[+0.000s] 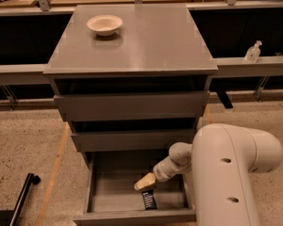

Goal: Pick rxbar blueberry from bottom drawer and place on counter

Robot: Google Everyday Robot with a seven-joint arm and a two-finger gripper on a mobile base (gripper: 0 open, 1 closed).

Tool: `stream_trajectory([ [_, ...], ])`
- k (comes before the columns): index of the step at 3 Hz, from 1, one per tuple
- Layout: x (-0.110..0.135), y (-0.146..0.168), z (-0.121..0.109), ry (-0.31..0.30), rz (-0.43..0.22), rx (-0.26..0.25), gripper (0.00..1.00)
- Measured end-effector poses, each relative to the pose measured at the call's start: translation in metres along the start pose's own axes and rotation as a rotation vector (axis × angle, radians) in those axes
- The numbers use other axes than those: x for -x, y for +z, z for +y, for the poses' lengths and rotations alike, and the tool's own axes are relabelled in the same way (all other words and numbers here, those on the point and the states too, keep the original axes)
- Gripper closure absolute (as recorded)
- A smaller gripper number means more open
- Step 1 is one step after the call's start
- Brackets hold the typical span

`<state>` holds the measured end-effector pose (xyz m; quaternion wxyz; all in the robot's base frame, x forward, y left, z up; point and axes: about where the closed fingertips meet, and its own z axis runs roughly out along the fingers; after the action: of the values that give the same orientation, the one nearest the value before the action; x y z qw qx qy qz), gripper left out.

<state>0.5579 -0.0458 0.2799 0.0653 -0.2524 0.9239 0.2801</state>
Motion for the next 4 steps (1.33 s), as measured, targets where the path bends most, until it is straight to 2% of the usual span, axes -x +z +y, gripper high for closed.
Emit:
stream_trajectory([
  [1, -0.012, 0.018, -0.016, 0.053, 0.023, -0.015, 0.00],
  [2, -0.025, 0.034, -0.033, 0.154, 0.022, -0.056, 0.00],
  [3, -0.028, 0.029, -0.037, 0.253, -0.034, -0.058, 0.00],
  [4, -0.033, 0.040, -0.044, 0.279, 0.001, -0.083, 0.00],
])
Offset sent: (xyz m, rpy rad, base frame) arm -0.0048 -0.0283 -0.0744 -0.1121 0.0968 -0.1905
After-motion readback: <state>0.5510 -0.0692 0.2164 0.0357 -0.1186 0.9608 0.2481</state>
